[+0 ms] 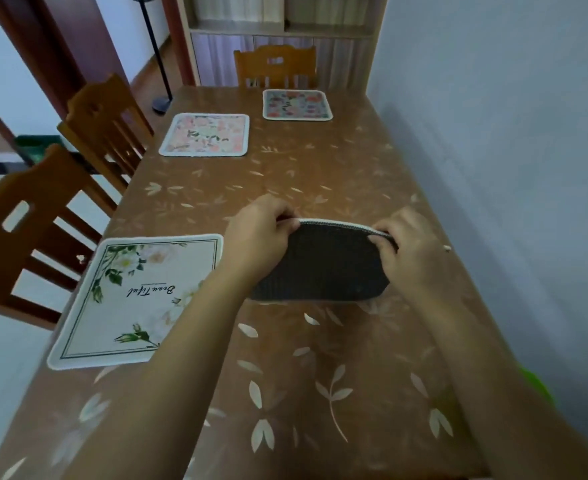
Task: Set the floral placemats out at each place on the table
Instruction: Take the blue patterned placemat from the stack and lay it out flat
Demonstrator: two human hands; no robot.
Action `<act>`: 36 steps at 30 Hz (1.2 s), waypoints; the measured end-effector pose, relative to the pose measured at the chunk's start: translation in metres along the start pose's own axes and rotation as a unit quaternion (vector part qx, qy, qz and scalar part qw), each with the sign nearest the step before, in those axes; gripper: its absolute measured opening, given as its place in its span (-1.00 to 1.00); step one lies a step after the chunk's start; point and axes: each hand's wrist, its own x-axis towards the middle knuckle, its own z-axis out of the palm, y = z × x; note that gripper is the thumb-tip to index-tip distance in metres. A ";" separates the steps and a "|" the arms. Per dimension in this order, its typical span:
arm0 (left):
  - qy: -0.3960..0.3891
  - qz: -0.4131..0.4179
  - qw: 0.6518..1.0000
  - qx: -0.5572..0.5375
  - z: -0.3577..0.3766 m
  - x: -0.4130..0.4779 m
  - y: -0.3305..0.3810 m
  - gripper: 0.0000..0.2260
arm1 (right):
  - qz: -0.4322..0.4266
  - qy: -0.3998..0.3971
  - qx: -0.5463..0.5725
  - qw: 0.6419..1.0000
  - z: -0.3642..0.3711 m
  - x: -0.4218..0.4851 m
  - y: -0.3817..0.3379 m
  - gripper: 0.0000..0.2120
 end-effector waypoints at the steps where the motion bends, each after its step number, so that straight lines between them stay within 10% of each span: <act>1: 0.012 0.009 1.000 -0.008 0.009 -0.004 -0.001 -0.94 | -0.003 0.001 -0.001 1.000 0.004 -0.003 0.007 -0.97; 24: -0.154 -0.047 0.987 -0.005 0.132 -0.195 -0.057 -0.96 | 0.058 -0.332 0.079 0.938 0.074 -0.200 0.077 -0.93; 36: -0.231 -0.037 0.970 0.069 0.155 -0.219 -0.076 -0.92 | 0.071 -0.352 0.053 0.932 0.086 -0.221 0.080 -0.96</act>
